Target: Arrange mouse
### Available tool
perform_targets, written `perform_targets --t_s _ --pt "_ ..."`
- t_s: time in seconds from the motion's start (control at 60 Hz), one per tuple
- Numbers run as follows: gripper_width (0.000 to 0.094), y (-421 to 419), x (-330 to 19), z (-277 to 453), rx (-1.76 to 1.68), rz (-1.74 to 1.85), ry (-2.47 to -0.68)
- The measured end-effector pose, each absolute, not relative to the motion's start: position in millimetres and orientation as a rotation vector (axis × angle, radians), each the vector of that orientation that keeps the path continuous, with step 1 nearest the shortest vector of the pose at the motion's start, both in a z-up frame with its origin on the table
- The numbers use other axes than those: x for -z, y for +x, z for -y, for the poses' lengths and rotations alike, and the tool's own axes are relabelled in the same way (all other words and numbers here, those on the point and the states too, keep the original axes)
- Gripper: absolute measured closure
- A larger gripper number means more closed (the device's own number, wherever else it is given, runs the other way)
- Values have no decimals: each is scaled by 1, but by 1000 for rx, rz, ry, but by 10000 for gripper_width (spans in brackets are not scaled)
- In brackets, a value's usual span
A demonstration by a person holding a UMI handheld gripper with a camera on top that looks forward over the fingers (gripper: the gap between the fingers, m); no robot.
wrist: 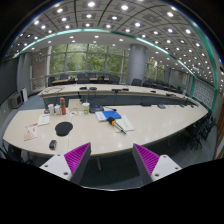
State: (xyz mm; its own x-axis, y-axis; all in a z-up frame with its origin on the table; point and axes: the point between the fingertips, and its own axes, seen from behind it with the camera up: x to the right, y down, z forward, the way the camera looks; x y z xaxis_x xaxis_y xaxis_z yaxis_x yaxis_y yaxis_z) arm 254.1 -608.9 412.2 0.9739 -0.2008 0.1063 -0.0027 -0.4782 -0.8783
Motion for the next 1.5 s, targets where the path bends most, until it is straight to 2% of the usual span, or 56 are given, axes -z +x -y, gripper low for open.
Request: perform_targets --t_s 0.1,0.2,0.217,0.25,0.267,0.4,0.533,0.683,0.8,0.95,1.217,1.4,1.5 --pt "80 248 -399 609 206 -149 -2089" --pt "79 246 -372 599 203 -147 -2125" --pt "80 245 -359 588 203 -149 -2129" --pt "79 248 -359 598 203 -146 -2140" --pt "77 239 -342 588 204 -148 -2139" --pt "90 217 -278 578 195 -134 -2175" --pt "82 167 -201 565 203 -57 -2211" --pt "83 64 -119 539 91 11 -2253" --pt "80 -21 -79 499 11 34 -2241" --pt "78 -106 -60 427 -44 56 -2192" --pt "107 -157 -19 299 -10 86 -2171" --pt "256 -157 11 253 -2 88 -2213" --pt "451 -164 12 244 -32 102 -2209"
